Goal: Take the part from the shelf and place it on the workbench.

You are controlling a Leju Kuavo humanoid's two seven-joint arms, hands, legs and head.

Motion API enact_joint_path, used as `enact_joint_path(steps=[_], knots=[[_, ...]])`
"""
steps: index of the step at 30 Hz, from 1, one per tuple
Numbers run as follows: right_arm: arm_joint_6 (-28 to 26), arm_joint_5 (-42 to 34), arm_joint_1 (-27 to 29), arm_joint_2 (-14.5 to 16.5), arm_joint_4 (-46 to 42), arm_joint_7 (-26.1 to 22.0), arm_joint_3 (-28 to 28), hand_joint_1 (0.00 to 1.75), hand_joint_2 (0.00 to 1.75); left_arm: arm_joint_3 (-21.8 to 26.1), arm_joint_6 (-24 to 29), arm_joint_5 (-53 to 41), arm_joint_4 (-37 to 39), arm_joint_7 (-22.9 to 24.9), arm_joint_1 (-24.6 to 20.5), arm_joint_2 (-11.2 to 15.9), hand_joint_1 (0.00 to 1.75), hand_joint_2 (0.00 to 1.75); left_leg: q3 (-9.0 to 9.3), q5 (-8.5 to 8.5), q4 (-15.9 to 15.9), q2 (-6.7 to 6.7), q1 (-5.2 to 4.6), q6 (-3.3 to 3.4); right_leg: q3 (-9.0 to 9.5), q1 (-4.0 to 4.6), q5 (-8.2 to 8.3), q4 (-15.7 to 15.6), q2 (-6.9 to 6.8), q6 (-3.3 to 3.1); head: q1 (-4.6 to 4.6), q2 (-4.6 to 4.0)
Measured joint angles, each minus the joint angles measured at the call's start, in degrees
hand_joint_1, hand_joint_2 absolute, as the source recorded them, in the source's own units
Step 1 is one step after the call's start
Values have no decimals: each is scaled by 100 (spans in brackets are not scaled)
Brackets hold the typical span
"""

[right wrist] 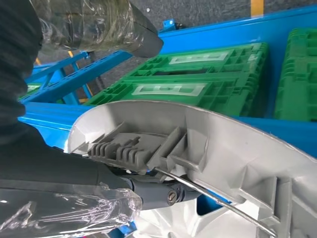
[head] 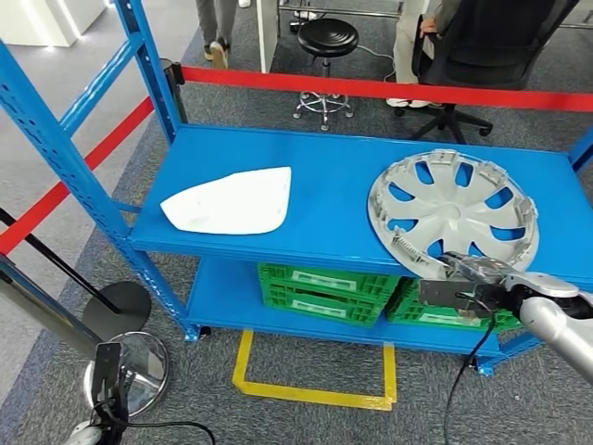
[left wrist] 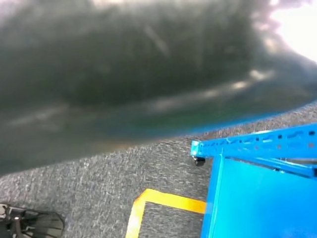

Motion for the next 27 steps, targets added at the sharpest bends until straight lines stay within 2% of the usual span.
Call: enact_joint_path(steps=[2,3,5,6,7,8,10,11,12,13,15,17,18,20,21,22,23,24,26,27], knots=[[-2,11,7,4,16,5,19,0,175,9,1,1,3,0,-6,-3,0,0,1,28,-25,4,16,77,-102,-10,-131,173,-6,53,16,0],[-17,34,14,7,22,15,31,0,175,13,5,2,3,0,-10,-4,0,0,-1,39,-36,6,24,106,-232,-16,-281,433,-10,74,23,1],[-92,125,36,25,31,57,61,0,175,27,13,8,3,0,-6,-5,0,0,-17,45,-35,5,13,134,-605,-24,-639,1221,-14,100,34,1],[-138,177,51,39,33,83,73,0,175,35,15,11,5,0,0,-6,0,0,-21,45,-34,5,6,137,-763,-26,-739,1542,-14,104,32,1],[-174,222,63,55,34,104,84,0,175,43,15,13,8,0,6,-7,0,0,-21,45,-33,5,1,139,-837,-27,-739,1684,-14,102,32,1],[-194,261,70,70,36,118,91,0,175,48,16,15,11,0,8,-9,0,0,-16,43,-32,5,-3,138,-789,-28,-624,1578,-14,92,32,0],[-213,331,67,91,36,134,98,0,175,51,17,15,15,0,6,-13,0,0,1,36,-31,4,-5,129,-412,-25,-241,819,-15,47,33,0],[-224,377,60,99,36,139,100,0,175,52,22,15,16,0,4,-16,0,0,0,30,-26,2,-15,113,-195,-16,-113,418,-15,21,32,0],[-244,431,54,111,36,145,102,0,175,54,27,15,16,-1,4,-18,0,0,-6,32,-26,2,-21,89,-45,-5,-49,146,-15,-1,29,1],[-269,495,52,126,36,156,105,0,175,56,32,15,18,-2,6,-21,0,0,-14,38,-27,1,-23,61,26,8,-45,21,-13,-20,27,1],[-319,617,54,161,34,183,116,0,175,66,42,15,24,-4,12,-26,0,0,-16,56,-47,1,-21,-5,49,17,-36,-14,-11,-57,25,1],[-348,695,53,198,30,207,129,0,175,80,49,15,28,-5,18,-33,0,0,-47,-34,47,7,-20,-68,75,-9,-4,-60,-21,-112,14,1],[-357,713,54,220,28,215,135,0,175,87,51,15,28,-6,18,-32,0,0,-129,-166,239,10,-18,-97,89,-26,10,-83,-29,-137,5,1],[-373,740,64,264,27,232,146,0,175,102,53,15,30,-7,26,-30,0,0,-442,-530,932,15,-6,-140,93,-33,13,-91,-38,-160,-10,1],[-378,759,73,282,27,242,152,0,175,111,54,16,32,-7,35,-31,0,0,-600,-660,1271,15,-2,-155,93,-32,12,-90,-39,-163,-7,1],[-387,786,81,296,27,252,156,0,175,123,55,16,34,-7,45,-32,0,0,-695,-695,1471,15,-1,-165,93,-32,11,-88,-39,-164,-7,1],[-397,819,87,305,27,262,160,0,175,135,55,17,37,-7,53,-32,0,0,-690,-616,1465,16,1,-170,94,-33,10,-84,-39,-163,-7,1],[-411,856,92,314,27,273,164,0,175,145,55,17,38,-7,57,-31,0,0,-586,-448,1255,16,6,-172,95,-34,6,-77,-38,-158,-7,1],[-450,945,97,331,27,303,168,0,175,165,56,17,40,-9,55,-28,0,0,-234,-92,554,17,17,-166,85,-22,-14,-37,-31,-127,-10,1],[-476,998,104,337,26,326,170,0,175,174,57,17,41,-12,52,-28,0,0,-97,-10,272,15,20,-141,68,-10,-25,-11,-22,-101,-8,1]])
